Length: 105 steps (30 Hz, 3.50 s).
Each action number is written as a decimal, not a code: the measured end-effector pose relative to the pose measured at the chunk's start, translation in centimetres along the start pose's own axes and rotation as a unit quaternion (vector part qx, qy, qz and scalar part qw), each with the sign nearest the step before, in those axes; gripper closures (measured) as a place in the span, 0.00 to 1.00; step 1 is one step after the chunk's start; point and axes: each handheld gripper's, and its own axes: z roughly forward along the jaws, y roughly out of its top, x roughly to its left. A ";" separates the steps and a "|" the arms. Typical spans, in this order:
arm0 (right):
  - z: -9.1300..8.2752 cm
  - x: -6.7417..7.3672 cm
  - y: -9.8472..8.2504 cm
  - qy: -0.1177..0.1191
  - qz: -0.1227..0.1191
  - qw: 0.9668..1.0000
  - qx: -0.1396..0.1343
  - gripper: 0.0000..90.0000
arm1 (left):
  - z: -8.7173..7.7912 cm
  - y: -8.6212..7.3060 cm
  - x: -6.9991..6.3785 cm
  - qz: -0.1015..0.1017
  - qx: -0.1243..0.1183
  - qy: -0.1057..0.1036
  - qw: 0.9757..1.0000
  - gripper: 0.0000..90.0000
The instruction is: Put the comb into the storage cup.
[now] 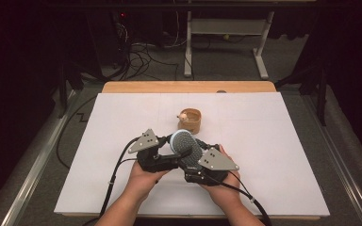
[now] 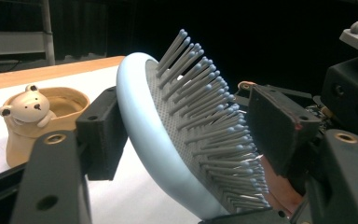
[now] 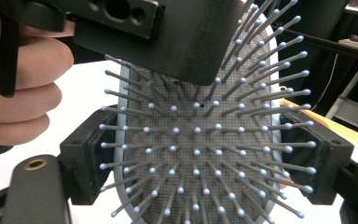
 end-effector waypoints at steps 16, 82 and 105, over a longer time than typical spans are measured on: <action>0.1 0.1 0.0 -0.003 -0.006 1.000 0.003 0.23 | -0.3 -0.1 0.2 -0.014 -0.007 -0.001 1.000 0.46; -0.1 0.2 0.3 0.008 0.008 1.000 -0.018 0.18 | -2.2 1.2 -0.4 -0.012 -0.052 0.023 0.998 0.65; 0.1 -0.3 0.0 0.010 0.023 1.000 0.003 0.00 | -4.3 2.0 0.6 0.010 -0.078 0.072 0.994 0.65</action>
